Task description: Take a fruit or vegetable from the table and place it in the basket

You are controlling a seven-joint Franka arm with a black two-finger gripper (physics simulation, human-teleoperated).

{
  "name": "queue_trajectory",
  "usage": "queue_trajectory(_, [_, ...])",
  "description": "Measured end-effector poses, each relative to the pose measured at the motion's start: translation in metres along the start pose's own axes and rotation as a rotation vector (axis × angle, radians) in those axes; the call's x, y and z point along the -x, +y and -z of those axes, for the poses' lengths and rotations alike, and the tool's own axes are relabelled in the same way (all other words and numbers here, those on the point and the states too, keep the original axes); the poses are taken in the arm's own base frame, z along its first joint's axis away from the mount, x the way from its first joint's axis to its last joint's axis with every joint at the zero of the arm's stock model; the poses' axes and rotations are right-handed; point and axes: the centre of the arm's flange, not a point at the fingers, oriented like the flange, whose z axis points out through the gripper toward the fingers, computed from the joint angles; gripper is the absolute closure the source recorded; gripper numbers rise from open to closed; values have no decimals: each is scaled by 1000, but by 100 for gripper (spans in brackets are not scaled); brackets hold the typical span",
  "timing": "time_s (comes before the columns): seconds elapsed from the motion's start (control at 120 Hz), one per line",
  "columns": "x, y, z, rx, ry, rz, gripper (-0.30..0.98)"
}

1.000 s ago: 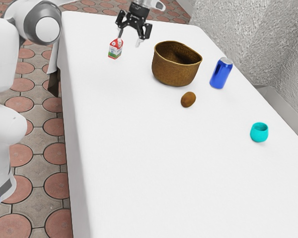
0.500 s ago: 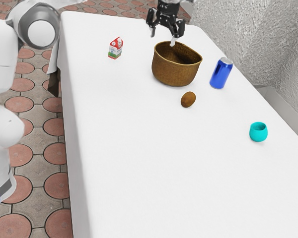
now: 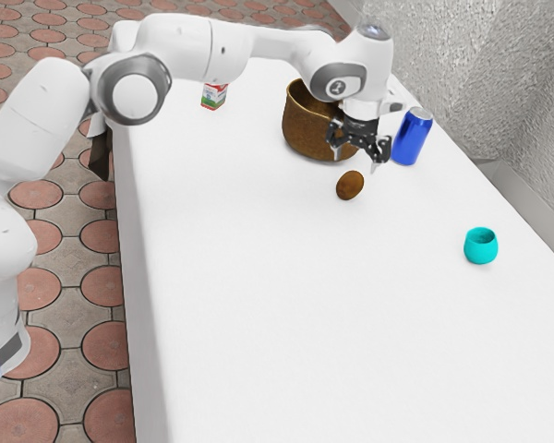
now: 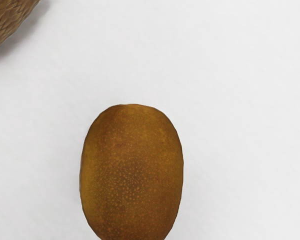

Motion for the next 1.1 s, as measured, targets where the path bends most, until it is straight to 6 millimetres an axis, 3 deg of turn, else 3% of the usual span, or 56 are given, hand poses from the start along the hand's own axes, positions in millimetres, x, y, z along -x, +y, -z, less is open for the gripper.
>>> queue_trajectory(0.308, [-9, -4, -34, 0, 29, 59, 0])
queue_trajectory(1.1, [-9, -5, -68, -28, 33, 95, 0])
